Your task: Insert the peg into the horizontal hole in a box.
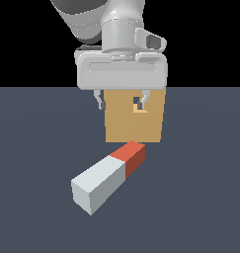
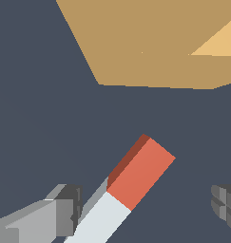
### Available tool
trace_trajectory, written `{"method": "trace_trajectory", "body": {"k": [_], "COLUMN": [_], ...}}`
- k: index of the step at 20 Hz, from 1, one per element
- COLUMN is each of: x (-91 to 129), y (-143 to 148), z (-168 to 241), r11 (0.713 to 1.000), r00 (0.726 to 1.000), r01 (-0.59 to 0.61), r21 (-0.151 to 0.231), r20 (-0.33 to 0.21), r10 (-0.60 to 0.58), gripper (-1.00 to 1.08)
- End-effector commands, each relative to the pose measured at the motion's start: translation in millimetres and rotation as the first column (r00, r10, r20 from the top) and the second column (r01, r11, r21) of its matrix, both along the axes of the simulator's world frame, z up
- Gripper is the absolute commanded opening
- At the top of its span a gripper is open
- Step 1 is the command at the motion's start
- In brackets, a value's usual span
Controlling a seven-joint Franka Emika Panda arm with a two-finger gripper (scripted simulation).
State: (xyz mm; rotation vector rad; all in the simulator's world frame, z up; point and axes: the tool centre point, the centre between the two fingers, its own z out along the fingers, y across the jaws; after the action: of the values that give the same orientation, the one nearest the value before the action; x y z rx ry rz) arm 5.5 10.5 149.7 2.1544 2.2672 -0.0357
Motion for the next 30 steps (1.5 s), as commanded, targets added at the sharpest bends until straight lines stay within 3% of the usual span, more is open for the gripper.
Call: {"method": "trace_trajectory", "body": {"k": [1, 8, 15, 23, 30], "x": [0.0, -0.2, -4.3, -22.8, -37.5], "y": [0.0, -10.1, -40.5, -87.1, -107.6], "z": [0.0, -6.1, -25.0, -56.5, -73.1], "r11": [1.000, 0.998, 0.974, 0.873, 0.795], "r00": [1.000, 0.998, 0.974, 0.873, 0.795], "r01": [0.000, 0.056, 0.226, 0.487, 0.607], "r21": [0.000, 0.002, 0.007, 0.018, 0.024], "r20": [0.000, 0.001, 0.004, 0.007, 0.007], "r10": [0.000, -0.056, -0.226, -0.488, -0.607], "gripper": [1.00, 1.00, 1.00, 1.00, 1.00]}}
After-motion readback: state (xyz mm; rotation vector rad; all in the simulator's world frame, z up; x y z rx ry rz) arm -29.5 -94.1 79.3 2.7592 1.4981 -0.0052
